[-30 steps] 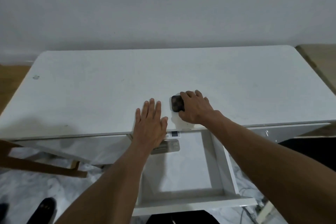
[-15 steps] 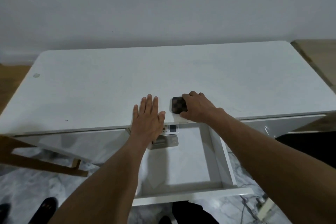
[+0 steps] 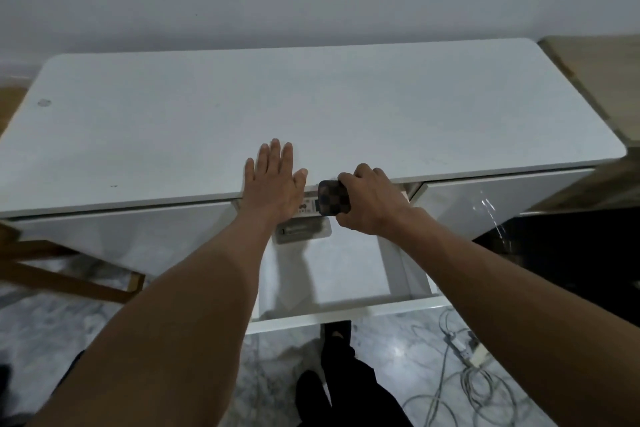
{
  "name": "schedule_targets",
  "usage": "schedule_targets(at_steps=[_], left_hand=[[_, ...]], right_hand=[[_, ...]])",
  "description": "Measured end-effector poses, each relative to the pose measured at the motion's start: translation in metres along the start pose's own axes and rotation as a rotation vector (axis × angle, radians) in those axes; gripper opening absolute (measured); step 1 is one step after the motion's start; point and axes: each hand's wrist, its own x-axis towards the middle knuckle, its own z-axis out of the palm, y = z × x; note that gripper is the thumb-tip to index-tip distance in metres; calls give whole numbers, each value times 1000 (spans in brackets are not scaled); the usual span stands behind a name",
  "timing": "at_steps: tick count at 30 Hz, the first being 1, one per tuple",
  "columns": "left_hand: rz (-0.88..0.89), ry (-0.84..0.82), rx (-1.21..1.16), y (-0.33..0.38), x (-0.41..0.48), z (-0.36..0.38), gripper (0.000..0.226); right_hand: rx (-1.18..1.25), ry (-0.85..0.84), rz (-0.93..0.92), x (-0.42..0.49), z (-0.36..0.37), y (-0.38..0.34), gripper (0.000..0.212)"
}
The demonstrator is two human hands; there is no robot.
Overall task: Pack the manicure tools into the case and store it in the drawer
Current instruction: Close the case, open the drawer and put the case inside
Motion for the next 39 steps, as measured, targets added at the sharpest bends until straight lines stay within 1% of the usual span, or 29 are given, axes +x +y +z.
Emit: schedule_targets(at_steps=[6,10,13,17,24,31,34,39], left_hand=[[-24,62,26,3,0,8,61],[-24,112,19,2,0,11,60],[-21,150,33,2,-1,15,60],[-16,218,49,1,1,20,60],[-11,301,51,0,6,28,60],[-20,365,69,0,6,32,63],[-19,390,69,0,6,32,62],[-18,401,68,0,6,34,61]], right_hand=[[-40,81,-19,-11,16,-5,55],[14,-34,-6,-17,48,-2,59],[1,-126,18,-16,75,6,58],[-1,-189,23,-10,104,15,57],[8,-251,52,9,138,21,57],[-8,-308,65,24,162,25,53],[0,-302,79,27,169,25,54],[15,-264,68,34,177,24,63]])
